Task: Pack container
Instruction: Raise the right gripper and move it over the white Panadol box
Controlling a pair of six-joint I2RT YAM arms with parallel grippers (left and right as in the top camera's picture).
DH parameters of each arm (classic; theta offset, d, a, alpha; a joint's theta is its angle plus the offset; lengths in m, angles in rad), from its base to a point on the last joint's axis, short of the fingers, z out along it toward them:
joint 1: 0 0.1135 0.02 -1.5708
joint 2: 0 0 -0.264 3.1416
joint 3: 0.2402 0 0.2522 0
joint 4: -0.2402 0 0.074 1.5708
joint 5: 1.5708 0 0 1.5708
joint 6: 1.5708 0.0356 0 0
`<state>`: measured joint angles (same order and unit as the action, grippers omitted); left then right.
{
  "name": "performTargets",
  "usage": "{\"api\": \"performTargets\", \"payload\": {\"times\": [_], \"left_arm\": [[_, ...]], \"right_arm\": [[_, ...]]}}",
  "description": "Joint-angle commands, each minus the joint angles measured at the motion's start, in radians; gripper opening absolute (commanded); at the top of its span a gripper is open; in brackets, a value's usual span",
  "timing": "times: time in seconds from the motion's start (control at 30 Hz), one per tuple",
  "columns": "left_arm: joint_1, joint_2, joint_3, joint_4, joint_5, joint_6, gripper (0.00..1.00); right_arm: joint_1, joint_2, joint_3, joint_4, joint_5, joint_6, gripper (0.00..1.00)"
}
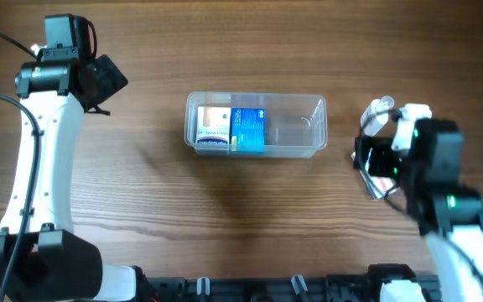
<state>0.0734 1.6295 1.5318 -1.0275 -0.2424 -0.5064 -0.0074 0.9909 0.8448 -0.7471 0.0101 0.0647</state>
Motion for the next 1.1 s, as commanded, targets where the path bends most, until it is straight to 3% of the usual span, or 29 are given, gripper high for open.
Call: {"api": "performTargets", "payload": {"times": [0.0,0.73,1.07], "left_arm": [[0.003,-0.005,0.011,0.002,-0.013,0.004,1.00],[0.003,-0.005,0.011,0.002,-0.013,0.004,1.00],[0.003,-0.005,0.011,0.002,-0.013,0.004,1.00]], "right_arm": [[-0.032,0.114,0.022,0.014,0.008,-0.038,1.00],[-0.032,0.201,-0.018,0.049,0.048,-0.232,1.00],[-0.032,0.425,-0.060,0.089,0.019,-0.302,1.00]]}}
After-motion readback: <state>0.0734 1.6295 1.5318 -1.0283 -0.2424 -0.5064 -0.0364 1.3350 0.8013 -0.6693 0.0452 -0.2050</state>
